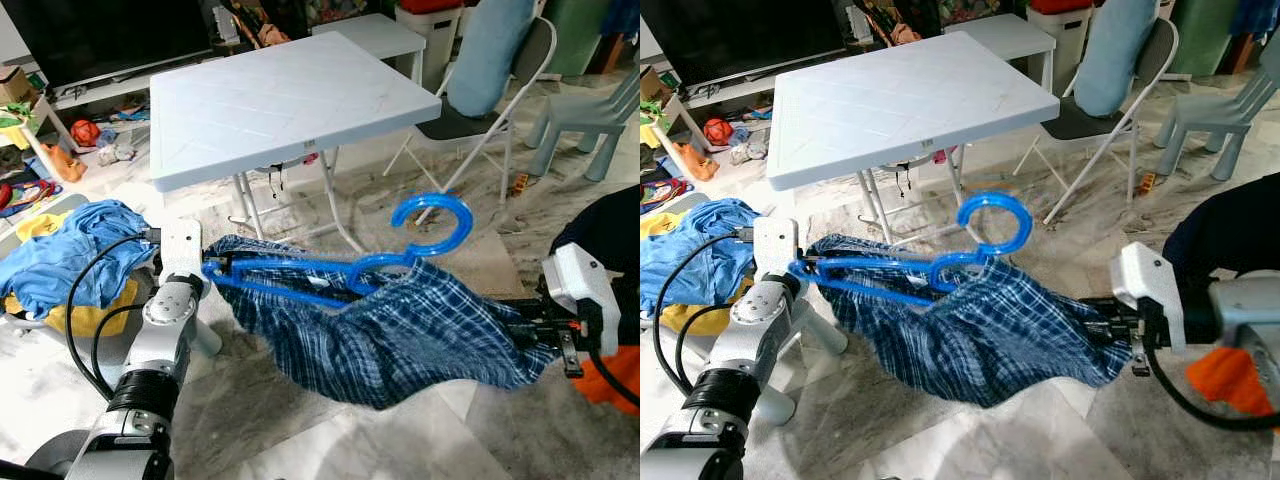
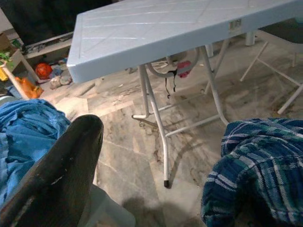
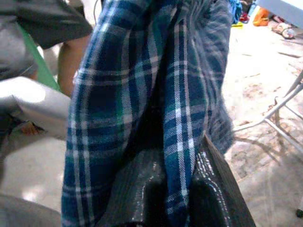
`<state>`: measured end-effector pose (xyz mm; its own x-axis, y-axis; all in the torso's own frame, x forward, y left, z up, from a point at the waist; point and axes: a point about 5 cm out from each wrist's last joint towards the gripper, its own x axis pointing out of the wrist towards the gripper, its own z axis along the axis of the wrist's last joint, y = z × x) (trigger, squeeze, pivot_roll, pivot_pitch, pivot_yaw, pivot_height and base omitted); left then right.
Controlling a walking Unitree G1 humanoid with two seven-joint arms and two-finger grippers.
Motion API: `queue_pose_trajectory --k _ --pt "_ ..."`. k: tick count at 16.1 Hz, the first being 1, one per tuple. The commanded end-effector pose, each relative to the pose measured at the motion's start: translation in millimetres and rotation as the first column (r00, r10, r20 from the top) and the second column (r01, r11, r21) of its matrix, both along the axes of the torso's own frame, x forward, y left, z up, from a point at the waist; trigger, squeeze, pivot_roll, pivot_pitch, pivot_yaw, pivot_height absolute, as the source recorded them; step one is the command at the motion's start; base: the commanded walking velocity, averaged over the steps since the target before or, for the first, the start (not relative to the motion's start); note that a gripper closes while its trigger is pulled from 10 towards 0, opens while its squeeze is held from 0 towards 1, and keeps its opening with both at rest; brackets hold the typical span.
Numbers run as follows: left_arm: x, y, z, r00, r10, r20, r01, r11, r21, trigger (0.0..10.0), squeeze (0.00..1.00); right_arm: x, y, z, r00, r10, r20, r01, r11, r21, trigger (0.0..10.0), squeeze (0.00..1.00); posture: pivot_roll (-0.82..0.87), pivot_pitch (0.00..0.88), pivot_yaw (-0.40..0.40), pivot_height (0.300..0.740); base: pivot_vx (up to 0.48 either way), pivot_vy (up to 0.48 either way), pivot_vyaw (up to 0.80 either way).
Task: Hang hanger
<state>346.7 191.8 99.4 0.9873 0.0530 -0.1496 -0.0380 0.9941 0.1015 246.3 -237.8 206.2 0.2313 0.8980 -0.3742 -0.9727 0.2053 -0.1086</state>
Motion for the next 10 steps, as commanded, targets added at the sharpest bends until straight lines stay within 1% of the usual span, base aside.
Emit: queue_pose_trajectory --k 1,2,3,4,5,6,7,8,9,10 --pt "-2.8 10.4 -6 0.999 0.036 -0.035 -0.036 0.999 -0.005 10.0 0.00 4.2 9.6 24 0.997 -0.003 0.083 -0.006 0.994 0.111 10.0 0.00 -0.14 0.000 0.146 0.740 0.000 0.000 0.00" --pt "-3.6 6.2 -9 0.999 0.023 -0.044 -0.023 1.000 -0.012 10.0 0.00 8.4 15.7 28 0.995 -0.033 0.091 0.017 0.985 0.171 10.0 0.00 -0.15 0.000 0.146 0.740 0.000 0.000 0.00" --pt "-5.6 -2.8 -13 0.999 -0.007 -0.052 0.006 1.000 -0.025 10.0 0.00 17.2 25.2 31 0.991 -0.091 0.100 0.063 0.965 0.256 10.0 0.00 -0.14 0.000 0.145 0.740 0.000 0.000 0.00" --pt "-7.9 -12.8 -16 0.997 -0.058 -0.052 0.056 0.998 -0.036 10.0 0.00 27.5 32.6 29 0.979 -0.172 0.107 0.131 0.942 0.307 10.0 0.00 -0.14 0.000 0.143 0.740 0.000 0.000 0.00" --pt "-11.2 -24.6 -17 0.990 -0.133 -0.035 0.132 0.990 -0.048 10.0 0.00 35.7 40.0 24 0.966 -0.237 0.102 0.191 0.923 0.334 10.0 0.00 -0.14 0.000 0.136 0.740 0.000 0.000 0.00" --pt "-16.7 -38.9 -18 0.971 -0.239 -0.011 0.237 0.967 -0.090 10.0 1.00 43.9 47.7 11 0.941 -0.311 0.137 0.261 0.920 0.293 10.0 0.00 -0.14 0.000 0.134 0.740 0.000 0.000 0.00" --pt "-20.7 -48.2 -18 0.951 -0.308 0.004 0.307 0.946 -0.107 10.0 1.00 49.7 50.3 2 0.924 -0.358 0.135 0.315 0.912 0.264 10.0 0.00 -0.13 0.000 0.133 0.740 0.000 0.000 0.00" --pt "-24.0 -54.7 -17 0.934 -0.358 0.014 0.358 0.929 -0.095 10.0 1.00 53.5 51.8 -5 0.908 -0.386 0.160 0.346 0.909 0.232 10.0 0.00 -0.13 0.000 0.133 0.740 0.000 0.000 0.00" --pt "-28.7 -61.8 -19 0.901 -0.433 0.004 0.433 0.899 -0.064 10.0 1.00 61.5 49.1 -18 0.874 -0.423 0.242 0.405 0.906 0.122 10.0 0.00 -0.13 0.000 0.130 0.740 0.000 0.000 0.00" --pt "-36.9 -72.2 -20 0.836 -0.549 -0.004 0.549 0.836 -0.027 10.0 1.00 69.8 43.3 -34 0.836 -0.420 0.353 0.454 0.891 -0.016 10.0 0.00 -0.13 0.000 0.129 0.740 0.000 0.000 0.00"
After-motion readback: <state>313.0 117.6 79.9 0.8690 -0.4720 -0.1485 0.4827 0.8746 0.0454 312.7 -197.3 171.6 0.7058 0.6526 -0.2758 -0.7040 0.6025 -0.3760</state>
